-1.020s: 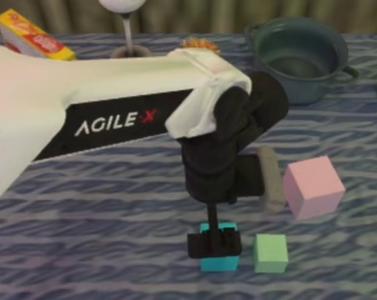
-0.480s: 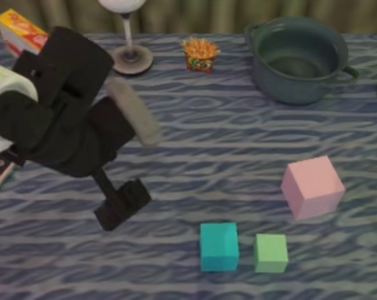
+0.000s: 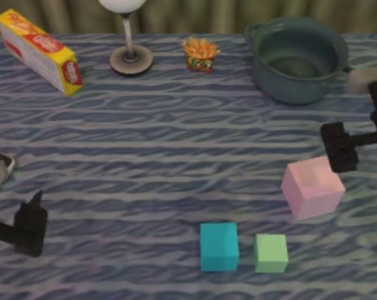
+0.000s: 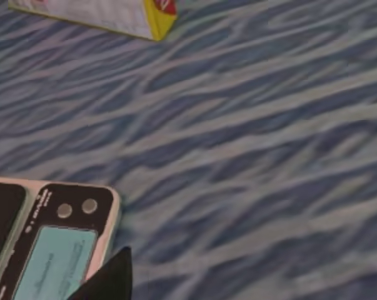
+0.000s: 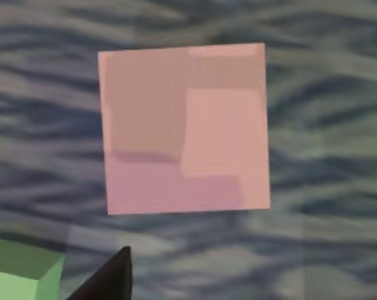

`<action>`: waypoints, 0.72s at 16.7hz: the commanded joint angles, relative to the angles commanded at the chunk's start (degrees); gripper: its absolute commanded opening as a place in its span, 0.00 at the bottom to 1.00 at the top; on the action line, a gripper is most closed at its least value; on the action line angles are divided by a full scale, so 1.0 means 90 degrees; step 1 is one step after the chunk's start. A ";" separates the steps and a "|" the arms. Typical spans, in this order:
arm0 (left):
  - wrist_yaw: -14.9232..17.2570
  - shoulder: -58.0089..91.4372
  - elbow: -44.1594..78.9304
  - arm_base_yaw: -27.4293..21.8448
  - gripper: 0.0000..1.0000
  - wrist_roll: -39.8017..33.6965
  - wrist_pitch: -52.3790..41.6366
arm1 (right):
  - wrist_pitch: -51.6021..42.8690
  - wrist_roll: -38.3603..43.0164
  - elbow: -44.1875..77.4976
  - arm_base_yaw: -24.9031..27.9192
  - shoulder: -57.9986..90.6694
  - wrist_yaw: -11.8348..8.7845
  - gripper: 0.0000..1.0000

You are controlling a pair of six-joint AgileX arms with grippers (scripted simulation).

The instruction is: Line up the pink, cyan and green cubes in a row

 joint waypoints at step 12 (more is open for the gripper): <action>0.0059 -0.3315 -0.2019 0.1298 1.00 -0.1113 0.2099 | -0.1542 0.0202 0.2418 0.0581 0.2946 0.0024 1.00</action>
